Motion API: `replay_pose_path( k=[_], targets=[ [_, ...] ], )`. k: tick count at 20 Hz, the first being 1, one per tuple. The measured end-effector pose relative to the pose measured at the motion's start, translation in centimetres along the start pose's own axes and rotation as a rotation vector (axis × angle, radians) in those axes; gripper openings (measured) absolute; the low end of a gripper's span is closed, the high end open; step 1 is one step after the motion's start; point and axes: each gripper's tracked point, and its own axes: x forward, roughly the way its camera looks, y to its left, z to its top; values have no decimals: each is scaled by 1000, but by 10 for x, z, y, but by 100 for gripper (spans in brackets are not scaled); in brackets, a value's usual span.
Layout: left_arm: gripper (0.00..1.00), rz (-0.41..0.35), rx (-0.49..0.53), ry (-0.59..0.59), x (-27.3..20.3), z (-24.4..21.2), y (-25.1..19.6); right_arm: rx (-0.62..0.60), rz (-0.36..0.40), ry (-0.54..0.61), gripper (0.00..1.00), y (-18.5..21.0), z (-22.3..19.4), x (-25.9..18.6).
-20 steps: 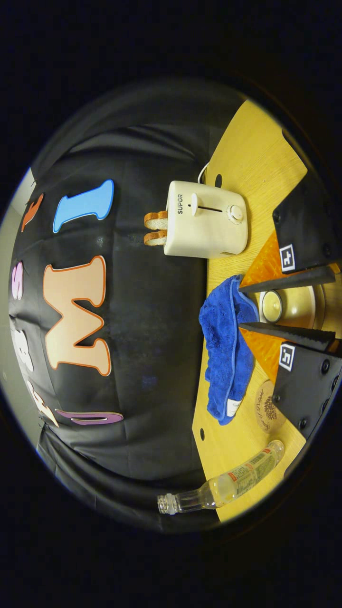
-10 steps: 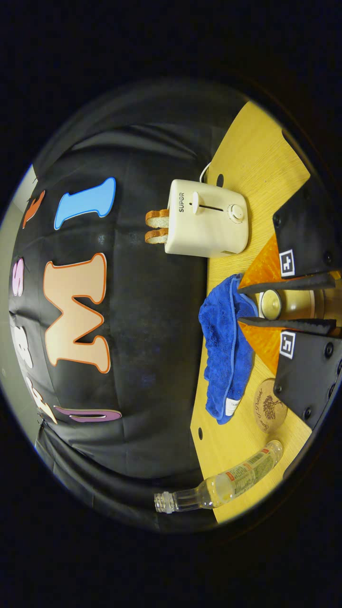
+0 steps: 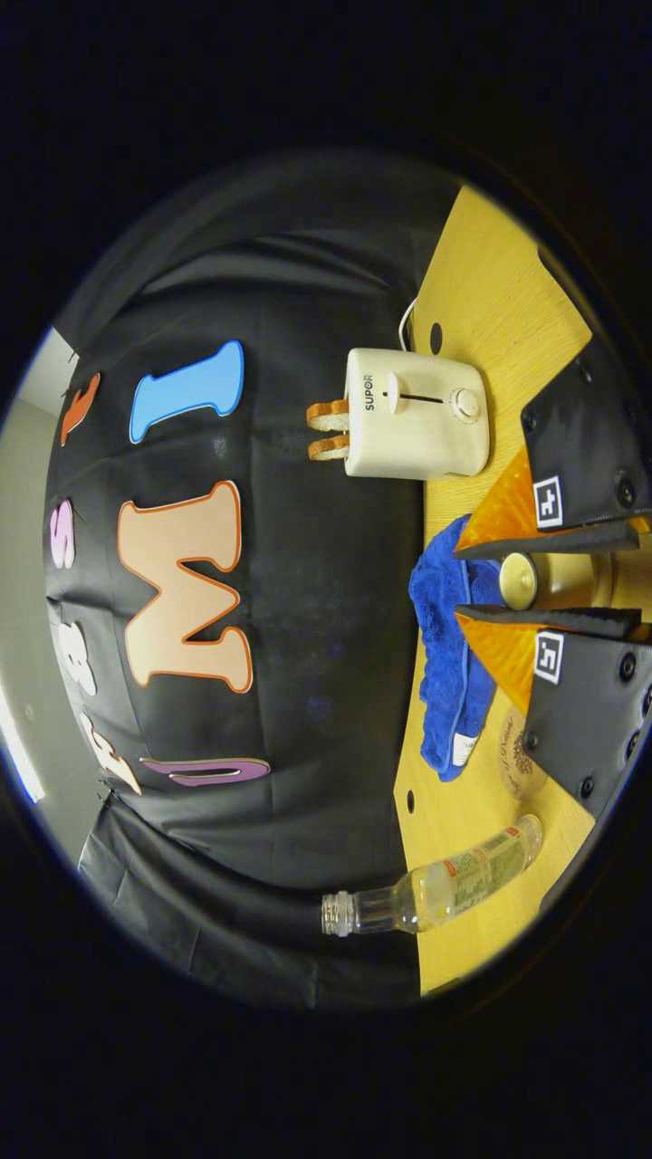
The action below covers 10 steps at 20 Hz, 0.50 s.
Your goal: Open the teacup lid with one hand, grasp the water bottle and pour water into the teacup with the other hand; after pouring, place the water bottle on the coaster and then close the teacup lid.
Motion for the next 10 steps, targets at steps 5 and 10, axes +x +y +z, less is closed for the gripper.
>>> replay_pose_path(
  k=[5,10],
  targets=[
    [96,1,0,1,1,0,-1,0,-10,0,27,-8,2,-40],
    [96,30,0,1,2,-1,5,0,3,-4,27,-18,4,-95]
  ],
)
